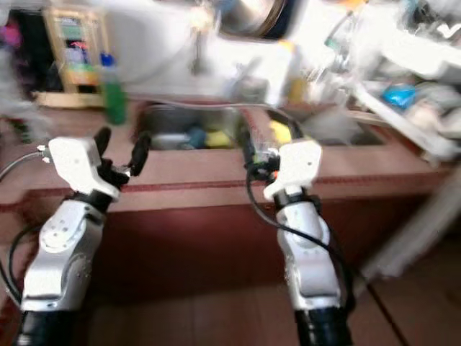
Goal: Kitchen organization
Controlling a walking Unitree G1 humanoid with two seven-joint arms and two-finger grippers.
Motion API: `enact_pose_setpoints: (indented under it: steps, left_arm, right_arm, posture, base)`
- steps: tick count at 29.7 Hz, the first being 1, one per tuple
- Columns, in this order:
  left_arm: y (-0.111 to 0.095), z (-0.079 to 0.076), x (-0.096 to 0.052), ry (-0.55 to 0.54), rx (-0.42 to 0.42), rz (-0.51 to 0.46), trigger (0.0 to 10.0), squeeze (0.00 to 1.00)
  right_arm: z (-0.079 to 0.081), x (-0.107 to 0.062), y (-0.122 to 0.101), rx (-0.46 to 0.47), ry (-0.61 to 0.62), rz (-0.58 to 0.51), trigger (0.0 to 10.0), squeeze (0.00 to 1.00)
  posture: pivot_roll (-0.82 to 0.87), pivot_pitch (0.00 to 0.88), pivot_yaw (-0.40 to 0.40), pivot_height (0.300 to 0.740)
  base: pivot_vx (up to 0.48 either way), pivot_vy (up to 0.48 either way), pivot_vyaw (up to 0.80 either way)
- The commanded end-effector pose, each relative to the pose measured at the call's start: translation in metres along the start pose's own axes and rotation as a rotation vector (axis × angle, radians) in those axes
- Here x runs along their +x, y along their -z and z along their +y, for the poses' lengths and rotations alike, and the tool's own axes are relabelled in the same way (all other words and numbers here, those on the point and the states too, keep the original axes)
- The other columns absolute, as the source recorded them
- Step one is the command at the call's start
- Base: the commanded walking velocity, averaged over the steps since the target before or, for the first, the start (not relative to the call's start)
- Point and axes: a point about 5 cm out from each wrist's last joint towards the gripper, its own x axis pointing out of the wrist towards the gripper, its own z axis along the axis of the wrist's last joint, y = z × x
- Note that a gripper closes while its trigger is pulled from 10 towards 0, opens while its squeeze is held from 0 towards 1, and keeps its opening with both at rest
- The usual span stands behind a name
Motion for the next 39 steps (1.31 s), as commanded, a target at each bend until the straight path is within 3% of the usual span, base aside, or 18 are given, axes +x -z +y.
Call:
enact_pose_setpoints:
  steps: [1,6,13,30,39]
  left_arm:
    - [-0.0058,-0.0037,0.003,0.029,-0.008,-0.022,10.0,0.0]
    - [-0.0064,-0.0025,0.0053,0.024,-0.009,-0.01,10.0,0.0]
    - [-0.008,0.0017,0.0075,-0.006,-0.038,-0.019,10.0,0.0]
    - [-0.0017,0.0028,0.0012,-0.007,0.039,0.021,10.0,0.0]
    - [-0.0008,0.0021,-0.0023,-0.007,0.036,0.029,10.0,0.0]
  right_arm:
    - [-0.0019,0.0032,-0.0043,0.002,0.009,-0.018,10.0,0.0]
    - [-0.0012,0.0031,-0.0043,0.007,0.015,-0.023,10.0,0.0]
    - [0.0025,0.0034,-0.0029,0.02,0.011,-0.024,10.0,0.0]
    - [0.0056,0.0019,0.0013,0.026,-0.009,-0.005,10.0,0.0]
    - [0.006,0.0006,0.002,0.027,-0.016,0.003,10.0,0.0]
  posture:
    - [-0.01,0.0,-0.027,0.74]
    - [-0.01,0.0,-0.021,0.74]
    - [0.0,0.0,-0.014,0.74]
    - [0.01,0.0,-0.023,0.74]
    - [0.01,0.0,-0.028,0.74]
  base:
    - [0.424,0.0,0.0]
    - [0.445,0.0,0.0]
    - [0.0,0.0,0.0]
    - [0.0,0.0,0.0]
    - [0.0,-0.462,0.0]
